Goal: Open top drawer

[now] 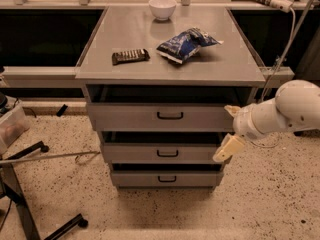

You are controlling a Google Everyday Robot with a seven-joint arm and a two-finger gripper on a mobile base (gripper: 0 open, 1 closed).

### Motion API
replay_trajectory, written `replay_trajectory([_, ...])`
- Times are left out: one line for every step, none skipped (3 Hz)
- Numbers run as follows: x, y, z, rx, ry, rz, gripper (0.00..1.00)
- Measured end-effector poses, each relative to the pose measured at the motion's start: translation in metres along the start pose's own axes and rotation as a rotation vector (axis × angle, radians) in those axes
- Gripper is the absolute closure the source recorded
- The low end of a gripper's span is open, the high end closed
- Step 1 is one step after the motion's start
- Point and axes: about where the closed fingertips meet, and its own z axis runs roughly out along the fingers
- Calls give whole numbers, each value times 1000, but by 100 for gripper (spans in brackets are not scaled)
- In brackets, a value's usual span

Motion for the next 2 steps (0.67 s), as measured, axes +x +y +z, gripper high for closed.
replay_trajectory([6, -20, 38, 90, -50, 39, 0])
replay_trajectory([6, -20, 38, 90, -50, 39, 0])
